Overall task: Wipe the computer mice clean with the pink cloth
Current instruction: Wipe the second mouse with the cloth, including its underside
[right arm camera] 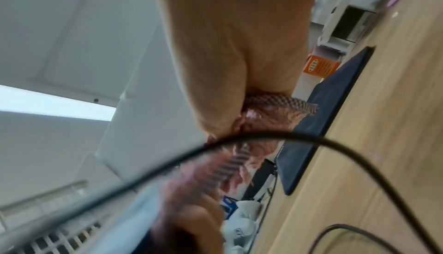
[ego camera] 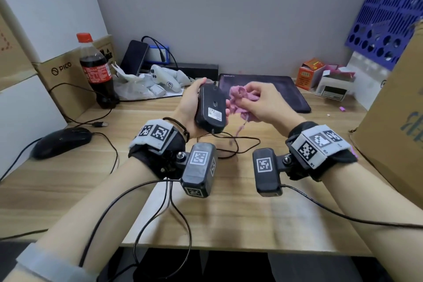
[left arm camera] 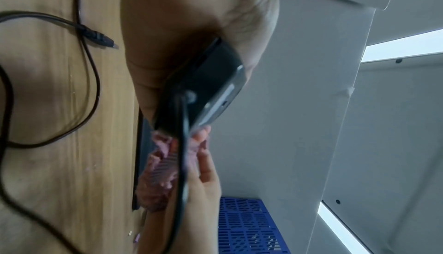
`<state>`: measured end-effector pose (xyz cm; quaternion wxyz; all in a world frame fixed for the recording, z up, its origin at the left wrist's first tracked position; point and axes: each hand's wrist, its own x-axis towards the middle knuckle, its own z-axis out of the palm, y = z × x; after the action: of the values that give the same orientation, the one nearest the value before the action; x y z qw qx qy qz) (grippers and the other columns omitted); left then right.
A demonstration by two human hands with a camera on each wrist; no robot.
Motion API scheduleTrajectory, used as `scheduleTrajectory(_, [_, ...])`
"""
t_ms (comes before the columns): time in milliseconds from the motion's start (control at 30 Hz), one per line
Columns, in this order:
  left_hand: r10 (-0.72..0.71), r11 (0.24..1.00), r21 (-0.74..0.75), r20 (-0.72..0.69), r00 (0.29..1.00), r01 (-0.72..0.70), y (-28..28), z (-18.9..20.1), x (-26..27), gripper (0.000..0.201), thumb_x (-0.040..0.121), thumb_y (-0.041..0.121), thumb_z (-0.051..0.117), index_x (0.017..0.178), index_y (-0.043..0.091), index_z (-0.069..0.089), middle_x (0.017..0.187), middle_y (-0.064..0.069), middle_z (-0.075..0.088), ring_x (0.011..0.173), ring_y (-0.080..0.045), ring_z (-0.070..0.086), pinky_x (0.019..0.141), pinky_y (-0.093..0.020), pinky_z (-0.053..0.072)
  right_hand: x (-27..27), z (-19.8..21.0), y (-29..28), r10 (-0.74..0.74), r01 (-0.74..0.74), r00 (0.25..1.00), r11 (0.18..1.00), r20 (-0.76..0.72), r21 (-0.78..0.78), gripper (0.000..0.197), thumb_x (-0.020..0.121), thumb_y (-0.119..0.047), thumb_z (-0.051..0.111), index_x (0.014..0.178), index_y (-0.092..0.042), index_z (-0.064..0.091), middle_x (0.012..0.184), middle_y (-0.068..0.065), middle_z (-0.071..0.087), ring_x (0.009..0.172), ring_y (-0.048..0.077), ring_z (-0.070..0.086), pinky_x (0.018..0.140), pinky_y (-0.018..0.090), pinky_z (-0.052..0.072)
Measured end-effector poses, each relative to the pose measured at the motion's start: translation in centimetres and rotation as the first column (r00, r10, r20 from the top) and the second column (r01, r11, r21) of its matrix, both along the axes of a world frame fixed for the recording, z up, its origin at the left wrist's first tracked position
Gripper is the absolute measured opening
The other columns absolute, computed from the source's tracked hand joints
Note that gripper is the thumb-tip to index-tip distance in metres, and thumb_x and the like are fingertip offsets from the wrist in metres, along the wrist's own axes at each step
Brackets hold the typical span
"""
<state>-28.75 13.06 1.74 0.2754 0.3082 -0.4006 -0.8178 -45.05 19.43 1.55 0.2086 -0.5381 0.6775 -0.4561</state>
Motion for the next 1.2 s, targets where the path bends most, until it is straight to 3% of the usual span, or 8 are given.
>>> scheduleTrajectory(200, [0.038, 0.995, 0.094, -0.062, 0.997, -0.032, -0.4, -1.6, -0.2, 0.051, 0.094, 0.047, 0.036, 0.101, 0.004, 0.063, 0.096, -0.013, 0.066, 0.072, -0.024, 0.062, 0.067, -0.033, 0.050, 3.6, 2.3, 1.6, 0.249, -0.249, 0.968, 0.969, -0.008, 0.003, 0.019, 0.084, -0.029, 0.073, 0.097, -0.015, 0.066, 0.085, 0.005, 0.071, 0.064, 0.011, 0.067, 0.053, 0.024, 0.052])
scheduleTrajectory(333, [0.031, 0.995, 0.093, 0.021, 0.999, -0.033, -0.2, -1.5, -0.6, 0.054, 0.096, 0.045, 0.037, 0.073, 0.006, 0.067, 0.073, -0.010, 0.069, 0.055, -0.023, 0.067, 0.059, -0.028, 0.057, 4.8, 0.7, 1.2, 0.256, -0.243, 0.945, 0.966, -0.204, 0.084, 0.014, 0.085, -0.027, 0.071, 0.094, -0.018, 0.066, 0.079, 0.001, 0.070, 0.068, 0.017, 0.065, 0.062, 0.032, 0.054])
scheduleTrajectory(567, [-0.125, 0.990, -0.067, 0.002, 0.992, 0.125, 0.3, -2.1, -1.0, 0.053, 0.102, 0.043, 0.029, 0.116, 0.007, 0.065, 0.111, -0.012, 0.071, 0.095, -0.024, 0.070, 0.085, -0.037, 0.053, 2.1, -0.1, 1.3, 0.139, -0.139, 0.990, 0.990, -0.001, 0.029, 0.016, 0.090, -0.027, 0.067, 0.101, -0.015, 0.063, 0.085, 0.005, 0.064, 0.070, 0.015, 0.060, 0.049, 0.021, 0.044])
scheduleTrajectory(700, [-0.167, 0.980, -0.106, 0.040, 0.985, 0.170, 0.5, -3.5, -1.5, 0.054, 0.103, 0.047, 0.034, 0.138, 0.010, 0.052, 0.133, -0.016, 0.060, 0.117, -0.030, 0.059, 0.093, -0.044, 0.050, 0.6, -0.7, 1.1, 0.021, -0.022, 0.994, 1.000, 0.109, 0.006, 0.021, 0.091, -0.021, 0.064, 0.110, -0.010, 0.061, 0.093, 0.015, 0.068, 0.075, 0.023, 0.062, 0.055, 0.030, 0.047])
scheduleTrajectory(833, [-0.081, 0.986, -0.146, 0.045, 0.996, 0.086, 0.5, -3.7, -2.3, 0.049, 0.102, 0.043, 0.040, 0.134, 0.009, 0.055, 0.132, -0.015, 0.061, 0.111, -0.026, 0.062, 0.099, -0.043, 0.049, -0.5, -1.6, 1.2, -0.037, 0.035, 0.995, 0.999, 0.089, 0.030, 0.020, 0.091, -0.019, 0.063, 0.108, -0.011, 0.061, 0.093, 0.012, 0.067, 0.076, 0.025, 0.065, 0.054, 0.029, 0.046])
scheduleTrajectory(967, [0.032, 0.985, -0.168, 0.013, 0.999, -0.029, 0.0, -3.4, -2.9, 0.052, 0.099, 0.050, 0.043, 0.126, 0.009, 0.061, 0.114, -0.011, 0.069, 0.091, -0.021, 0.070, 0.079, -0.035, 0.059, 0.2, -2.0, 1.8, 0.013, -0.017, 0.995, 0.999, 0.098, 0.042, 0.016, 0.094, -0.019, 0.058, 0.109, -0.013, 0.060, 0.095, 0.007, 0.065, 0.073, 0.019, 0.065, 0.062, 0.037, 0.052])
scheduleTrajectory(1100, [-0.016, 0.999, -0.039, -0.083, 0.996, 0.013, 0.2, -3.5, -2.8, 0.072, 0.098, 0.064, 0.023, 0.133, 0.011, 0.057, 0.125, -0.015, 0.065, 0.112, -0.028, 0.064, 0.094, -0.043, 0.053, 0.1, -2.4, 1.6, -0.018, 0.015, 0.998, 0.999, 0.065, 0.048, 0.012, 0.100, -0.016, 0.046, 0.109, -0.016, 0.054, 0.082, 0.001, 0.059, 0.066, 0.017, 0.058, 0.046, 0.025, 0.043])
scheduleTrajectory(1200, [-0.025, 1.000, -0.012, -0.075, 0.997, 0.025, 0.5, -3.5, -3.1, 0.063, 0.101, 0.058, 0.023, 0.126, 0.013, 0.059, 0.110, -0.011, 0.070, 0.096, -0.026, 0.068, 0.090, -0.043, 0.054, -0.2, -2.9, 1.1, -0.057, 0.055, 0.998, 0.996, 0.029, 0.072, 0.016, 0.099, -0.010, 0.040, 0.109, -0.013, 0.052, 0.080, 0.003, 0.054, 0.065, 0.016, 0.052, 0.046, 0.024, 0.043])
